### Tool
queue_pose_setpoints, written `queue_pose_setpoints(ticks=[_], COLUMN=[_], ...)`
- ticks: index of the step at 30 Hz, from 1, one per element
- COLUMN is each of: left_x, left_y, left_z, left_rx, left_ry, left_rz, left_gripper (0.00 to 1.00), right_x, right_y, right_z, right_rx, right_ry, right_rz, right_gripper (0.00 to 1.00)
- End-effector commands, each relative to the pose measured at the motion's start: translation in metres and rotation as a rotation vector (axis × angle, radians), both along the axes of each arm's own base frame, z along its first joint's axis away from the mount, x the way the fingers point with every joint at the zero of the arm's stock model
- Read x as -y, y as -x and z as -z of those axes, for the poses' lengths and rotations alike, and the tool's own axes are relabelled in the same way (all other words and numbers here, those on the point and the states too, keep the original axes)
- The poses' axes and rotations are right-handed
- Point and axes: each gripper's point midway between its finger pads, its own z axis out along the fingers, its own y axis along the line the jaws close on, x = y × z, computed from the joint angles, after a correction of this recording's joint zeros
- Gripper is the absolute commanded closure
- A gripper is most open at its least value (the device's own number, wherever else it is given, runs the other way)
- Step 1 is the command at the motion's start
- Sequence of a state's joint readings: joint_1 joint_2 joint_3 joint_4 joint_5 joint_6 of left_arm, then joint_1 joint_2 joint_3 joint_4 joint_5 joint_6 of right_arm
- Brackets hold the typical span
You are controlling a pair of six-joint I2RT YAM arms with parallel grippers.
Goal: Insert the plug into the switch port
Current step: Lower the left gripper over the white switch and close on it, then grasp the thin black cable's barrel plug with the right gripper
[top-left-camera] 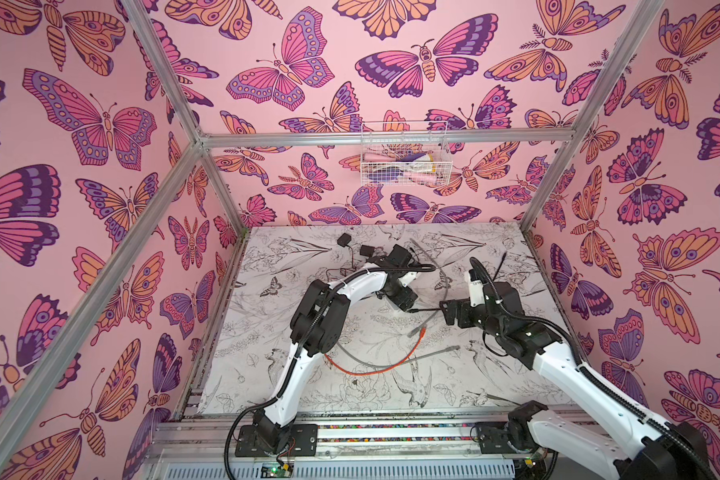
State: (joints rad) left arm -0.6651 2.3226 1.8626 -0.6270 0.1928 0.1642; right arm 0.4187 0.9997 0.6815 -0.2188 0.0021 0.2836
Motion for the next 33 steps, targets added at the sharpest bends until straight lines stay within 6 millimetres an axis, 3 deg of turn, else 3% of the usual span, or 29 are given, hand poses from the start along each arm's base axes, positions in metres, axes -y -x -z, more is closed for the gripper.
queue_pose_setpoints(ticks=[1,6,10,15,17,21,26,29,33], left_x=[-0.012,-0.018,-0.022,-0.029,-0.032,-0.046,-0.076,-0.102,-0.127], left_y=[0.025,0.017,0.015,0.014,0.016,0.025,0.056,0.081,0.117], left_z=[0.026,0.037,0.039,0.027,0.007,-0.056,-0.138,-0.166,-0.183], left_rx=[-0.093,-0.083,-0.092,-0.101,-0.113,-0.100,0.053,0.135,0.167], left_ry=[-0.077,-0.133,-0.143,-0.123,-0.076,0.071,0.285,0.366,0.507], left_rz=[0.028,-0.007,-0.021,-0.038,-0.060,-0.145,-0.237,-0.309,-0.415], left_gripper=[0.12,0.19,0.48,0.75,0.82,0.80,0.75,0.74,0.73], right_x=[-0.001,0.002,0.005,0.011,0.013,0.014,-0.002,-0.015,-0.030], right_y=[-0.001,0.002,0.001,-0.008,-0.016,-0.043,-0.096,-0.132,-0.180], right_z=[-0.005,-0.008,-0.011,-0.011,-0.011,-0.004,0.012,0.035,0.065], right_rx=[0.021,0.032,0.038,0.025,0.008,-0.046,-0.129,-0.216,-0.321], right_ry=[-0.018,-0.013,-0.001,0.010,0.008,0.029,0.085,0.142,0.154], right_rz=[-0.008,-0.006,0.004,0.043,0.065,0.099,0.094,0.069,0.068], right_gripper=[0.01,0.01,0.01,0.01,0.01,0.01,0.18,0.30,0.34])
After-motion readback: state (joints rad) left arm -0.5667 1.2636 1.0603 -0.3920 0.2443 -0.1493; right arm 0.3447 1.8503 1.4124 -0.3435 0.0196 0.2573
